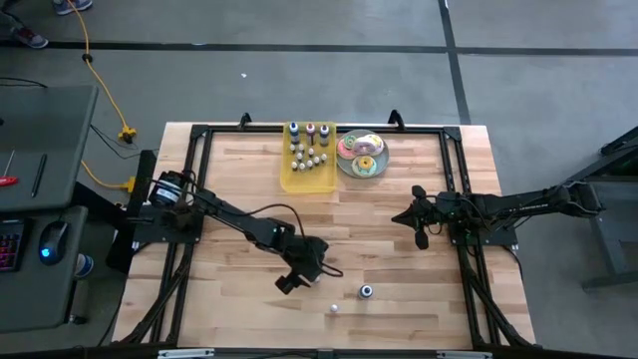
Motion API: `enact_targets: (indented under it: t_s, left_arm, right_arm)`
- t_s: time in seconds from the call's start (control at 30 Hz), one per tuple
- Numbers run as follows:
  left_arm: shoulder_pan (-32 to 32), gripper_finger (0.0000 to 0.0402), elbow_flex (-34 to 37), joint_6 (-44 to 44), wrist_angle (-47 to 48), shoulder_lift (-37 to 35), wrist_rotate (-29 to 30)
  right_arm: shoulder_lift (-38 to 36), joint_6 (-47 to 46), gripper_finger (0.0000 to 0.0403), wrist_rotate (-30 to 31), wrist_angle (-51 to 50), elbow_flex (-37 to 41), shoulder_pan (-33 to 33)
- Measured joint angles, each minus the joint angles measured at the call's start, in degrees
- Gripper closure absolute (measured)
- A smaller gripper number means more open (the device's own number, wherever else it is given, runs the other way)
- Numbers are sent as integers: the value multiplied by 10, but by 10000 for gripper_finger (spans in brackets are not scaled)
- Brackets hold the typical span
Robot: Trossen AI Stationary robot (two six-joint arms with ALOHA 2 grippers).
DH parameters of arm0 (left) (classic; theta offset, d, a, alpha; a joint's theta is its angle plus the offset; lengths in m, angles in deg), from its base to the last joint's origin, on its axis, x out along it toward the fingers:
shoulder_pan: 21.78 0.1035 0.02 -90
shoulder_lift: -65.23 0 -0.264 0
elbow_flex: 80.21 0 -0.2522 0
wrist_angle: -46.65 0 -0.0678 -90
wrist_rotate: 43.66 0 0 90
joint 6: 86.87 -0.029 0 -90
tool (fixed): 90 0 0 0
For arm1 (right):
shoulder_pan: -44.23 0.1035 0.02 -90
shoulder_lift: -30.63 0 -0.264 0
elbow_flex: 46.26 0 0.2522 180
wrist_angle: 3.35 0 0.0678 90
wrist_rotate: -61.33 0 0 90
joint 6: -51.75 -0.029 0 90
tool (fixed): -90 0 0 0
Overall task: Pick & Place food coloring
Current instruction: Put the small orange food coloring bottle into the bin
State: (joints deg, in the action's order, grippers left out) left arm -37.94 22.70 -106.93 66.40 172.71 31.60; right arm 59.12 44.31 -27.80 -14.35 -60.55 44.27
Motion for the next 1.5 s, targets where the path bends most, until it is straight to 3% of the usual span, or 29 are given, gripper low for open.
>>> enact_targets:
  t_s: [0.4,0.87,1.5]
  left_arm:
    - [0,162,0,22,-7,12,3]
    - [1,250,0,56,-20,12,0]
    - [1,255,0,86,-24,12,-1]
  right_arm:
    - [0,0,402,0,0,0,0]
    - [0,0,402,0,0,0,0]
    - [0,0,402,0,0,0,0]
